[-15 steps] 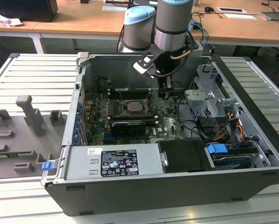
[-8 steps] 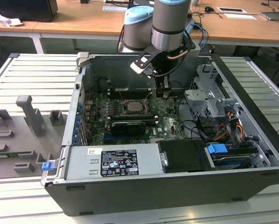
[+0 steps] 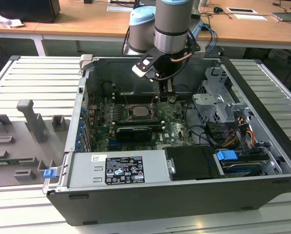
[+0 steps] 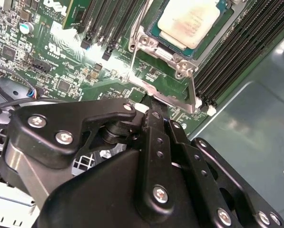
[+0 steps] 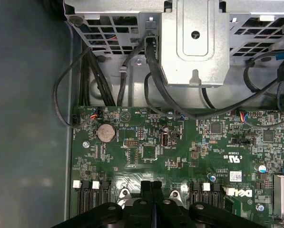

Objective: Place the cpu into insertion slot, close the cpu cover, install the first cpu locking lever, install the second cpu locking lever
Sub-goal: 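Close the cpu cover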

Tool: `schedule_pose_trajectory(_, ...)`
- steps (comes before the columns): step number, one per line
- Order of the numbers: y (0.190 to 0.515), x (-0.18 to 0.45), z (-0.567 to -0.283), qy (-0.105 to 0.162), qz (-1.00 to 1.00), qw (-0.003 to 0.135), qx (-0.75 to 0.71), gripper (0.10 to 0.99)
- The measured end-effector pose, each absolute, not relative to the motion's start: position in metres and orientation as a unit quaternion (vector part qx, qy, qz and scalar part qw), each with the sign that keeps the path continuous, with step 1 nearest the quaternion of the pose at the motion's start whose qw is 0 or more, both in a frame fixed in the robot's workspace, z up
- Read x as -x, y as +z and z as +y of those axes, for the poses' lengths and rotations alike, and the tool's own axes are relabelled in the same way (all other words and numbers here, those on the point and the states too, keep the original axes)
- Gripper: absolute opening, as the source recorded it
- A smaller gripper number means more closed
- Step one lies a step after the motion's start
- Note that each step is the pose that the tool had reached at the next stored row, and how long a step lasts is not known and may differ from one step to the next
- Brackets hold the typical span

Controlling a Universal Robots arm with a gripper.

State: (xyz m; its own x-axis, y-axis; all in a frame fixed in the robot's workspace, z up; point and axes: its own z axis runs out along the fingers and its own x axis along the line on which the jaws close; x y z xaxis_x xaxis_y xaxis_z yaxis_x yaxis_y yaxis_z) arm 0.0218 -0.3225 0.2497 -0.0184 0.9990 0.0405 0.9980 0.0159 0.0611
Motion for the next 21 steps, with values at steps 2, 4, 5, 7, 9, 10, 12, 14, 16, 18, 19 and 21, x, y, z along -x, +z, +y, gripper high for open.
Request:
schedule_pose_trajectory(2,0.25,-0.02,-0.323,0.036,0.713,0.007,-0.701,0.106)
schedule_pose_trajectory(4,0.25,-0.019,-0.323,0.036,0.713,0.007,-0.701,0.106)
schedule_pose_trajectory(5,0.25,-0.018,-0.323,0.036,0.713,0.007,-0.701,0.106)
schedule_pose_trajectory(7,0.25,-0.017,-0.323,0.036,0.713,0.007,-0.701,0.106)
schedule_pose_trajectory(9,0.25,-0.015,-0.323,0.036,0.713,0.007,-0.701,0.106)
schedule_pose_trajectory(10,0.25,-0.014,-0.323,0.036,0.713,0.007,-0.701,0.106)
schedule_pose_trajectory(12,0.25,-0.013,-0.323,0.036,0.713,0.007,-0.701,0.106)
schedule_pose_trajectory(14,0.25,-0.012,-0.323,0.036,0.713,0.007,-0.701,0.106)
schedule_pose_trajectory(16,0.25,-0.011,-0.323,0.036,0.713,0.007,-0.701,0.106)
schedule_pose_trajectory(18,0.25,-0.009,-0.322,0.036,0.713,0.007,-0.701,0.106)
schedule_pose_trajectory(19,0.25,-0.009,-0.322,0.036,0.713,0.007,-0.701,0.106)
schedule_pose_trajectory(21,0.25,-0.008,-0.322,0.036,0.713,0.007,-0.701,0.106)
